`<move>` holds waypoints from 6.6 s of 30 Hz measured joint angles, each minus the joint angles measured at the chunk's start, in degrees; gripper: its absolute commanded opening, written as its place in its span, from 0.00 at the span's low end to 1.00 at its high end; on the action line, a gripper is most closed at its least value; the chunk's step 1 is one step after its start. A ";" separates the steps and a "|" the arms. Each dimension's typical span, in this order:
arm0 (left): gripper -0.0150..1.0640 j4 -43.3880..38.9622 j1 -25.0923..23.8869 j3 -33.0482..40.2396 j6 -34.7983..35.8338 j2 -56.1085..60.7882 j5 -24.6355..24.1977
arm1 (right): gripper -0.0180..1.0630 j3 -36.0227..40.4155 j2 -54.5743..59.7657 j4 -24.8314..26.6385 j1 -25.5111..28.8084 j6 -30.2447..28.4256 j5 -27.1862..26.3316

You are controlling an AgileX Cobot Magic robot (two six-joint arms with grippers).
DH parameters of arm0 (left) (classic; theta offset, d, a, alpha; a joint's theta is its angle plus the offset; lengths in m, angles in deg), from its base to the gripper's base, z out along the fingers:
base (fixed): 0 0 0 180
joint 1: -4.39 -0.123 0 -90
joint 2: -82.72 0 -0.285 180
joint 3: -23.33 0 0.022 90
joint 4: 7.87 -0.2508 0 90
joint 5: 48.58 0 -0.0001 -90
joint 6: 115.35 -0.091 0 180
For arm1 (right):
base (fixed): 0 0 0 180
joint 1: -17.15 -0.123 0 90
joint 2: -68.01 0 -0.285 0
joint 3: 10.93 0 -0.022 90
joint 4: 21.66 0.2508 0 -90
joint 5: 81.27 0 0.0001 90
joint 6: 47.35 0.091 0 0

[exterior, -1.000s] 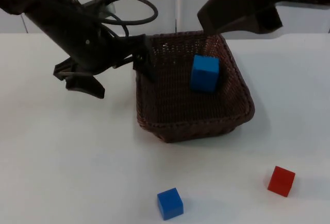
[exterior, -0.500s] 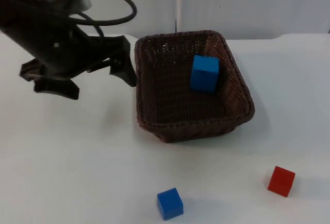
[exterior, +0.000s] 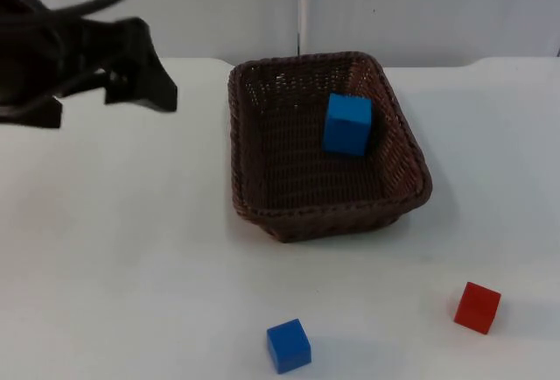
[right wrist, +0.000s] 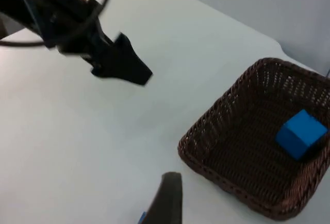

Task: Pick up the basket with the left hand and place the largest block into the basket with the right hand.

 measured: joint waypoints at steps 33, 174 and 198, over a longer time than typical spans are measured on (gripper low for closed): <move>0.99 -9.68 0.00 0.69 -1.97 50.29 -22.23 | 0.73 14.40 -34.23 -0.43 0.00 0.67 16.66; 0.99 -26.78 -15.78 14.86 14.11 78.01 -40.13 | 0.99 19.04 -48.90 -1.54 -0.07 2.49 30.52; 0.99 -26.78 -15.78 14.86 14.11 78.01 -40.13 | 0.99 19.04 -48.90 -1.54 26.28 2.61 30.41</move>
